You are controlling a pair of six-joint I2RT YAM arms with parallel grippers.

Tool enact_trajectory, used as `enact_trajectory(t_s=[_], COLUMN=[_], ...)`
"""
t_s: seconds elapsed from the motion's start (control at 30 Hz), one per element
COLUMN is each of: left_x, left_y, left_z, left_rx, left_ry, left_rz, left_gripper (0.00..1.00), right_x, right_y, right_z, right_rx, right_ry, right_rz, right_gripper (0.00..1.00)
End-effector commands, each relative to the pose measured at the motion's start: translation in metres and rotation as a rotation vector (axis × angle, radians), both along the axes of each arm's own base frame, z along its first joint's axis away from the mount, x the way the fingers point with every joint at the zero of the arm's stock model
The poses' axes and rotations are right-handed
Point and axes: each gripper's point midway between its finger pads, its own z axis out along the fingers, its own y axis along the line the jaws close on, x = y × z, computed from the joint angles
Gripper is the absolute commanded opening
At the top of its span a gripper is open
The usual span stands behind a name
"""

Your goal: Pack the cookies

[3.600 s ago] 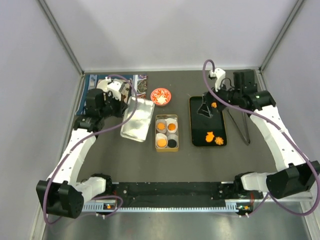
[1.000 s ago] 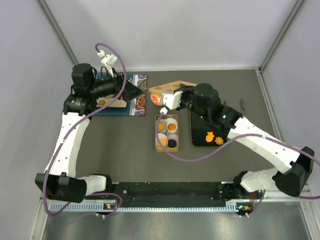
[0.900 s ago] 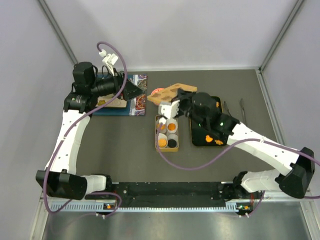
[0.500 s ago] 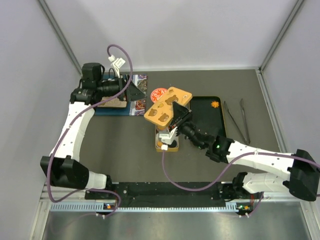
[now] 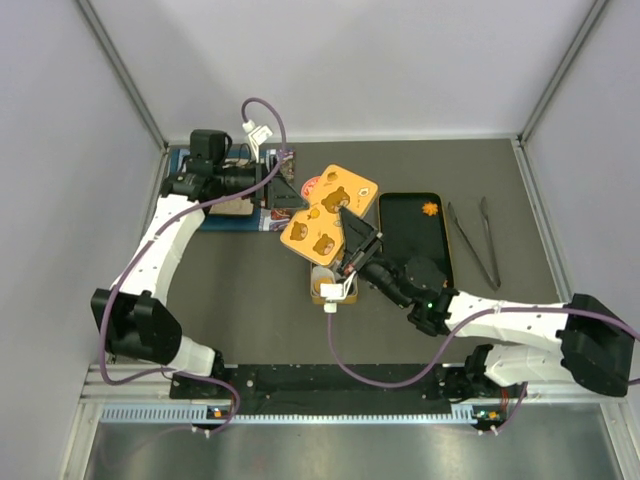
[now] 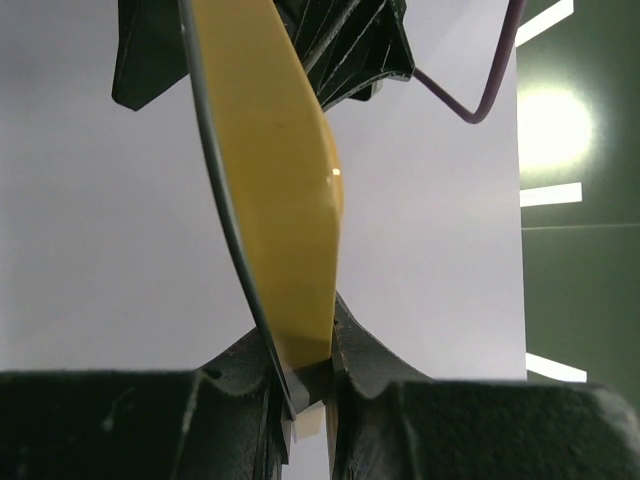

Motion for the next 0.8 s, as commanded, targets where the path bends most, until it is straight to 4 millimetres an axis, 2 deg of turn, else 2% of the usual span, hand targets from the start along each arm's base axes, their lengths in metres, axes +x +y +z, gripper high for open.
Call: enact_trajectory(t_s=[0.0, 0.1, 0.2, 0.33, 0.43, 0.47, 0.53, 0.57, 0.6, 0.7, 0.73, 0.77], left_x=[-0.008, -0.011, -0.017, -0.025, -0.027, -0.028, -0.028, -0.027, -0.027, -0.026, -0.026, -0.022], left_y=[-0.009, -0.014, -0.020, -0.025, -0.027, -0.027, -0.028, -0.028, -0.028, -0.028, -0.026, -0.025], left_z=[0.007, 0.009, 0.011, 0.011, 0.011, 0.013, 0.010, 0.010, 0.008, 0.005, 0.008, 0.013], left_rx=[-0.047, -0.068, -0.084, -0.096, -0.114, -0.122, -0.130, -0.132, -0.131, -0.144, -0.157, -0.174], left_ry=[-0.017, -0.017, -0.005, -0.002, 0.001, 0.015, 0.027, 0.027, 0.036, 0.046, 0.073, 0.030], left_rz=[-0.072, -0.101, -0.136, -0.169, -0.180, -0.180, -0.179, -0.178, -0.176, -0.166, -0.149, -0.144], left_gripper=[0.88, 0.86, 0.78, 0.61, 0.42, 0.29, 0.16, 0.05, 0.00, 0.00, 0.00, 0.00], right_x=[-0.013, -0.012, -0.008, -0.001, 0.003, 0.004, 0.006, 0.007, 0.007, 0.009, 0.011, 0.012], right_y=[0.004, 0.008, 0.013, 0.016, 0.017, 0.017, 0.016, 0.015, 0.015, 0.013, 0.011, 0.010], right_z=[0.019, 0.018, 0.012, 0.008, 0.004, 0.001, 0.000, -0.002, -0.003, -0.006, -0.006, -0.009], right_rx=[0.062, 0.060, 0.043, 0.032, 0.014, 0.006, 0.000, -0.005, -0.008, -0.022, -0.022, -0.027], right_ry=[-0.084, -0.083, -0.073, -0.056, -0.040, -0.033, -0.026, -0.020, -0.014, 0.006, 0.015, 0.027], right_rz=[0.046, 0.047, 0.045, 0.019, -0.001, -0.005, -0.017, -0.024, -0.023, -0.040, -0.054, -0.059], right_gripper=[0.00, 0.00, 0.00, 0.05, 0.15, 0.19, 0.26, 0.29, 0.30, 0.39, 0.46, 0.49])
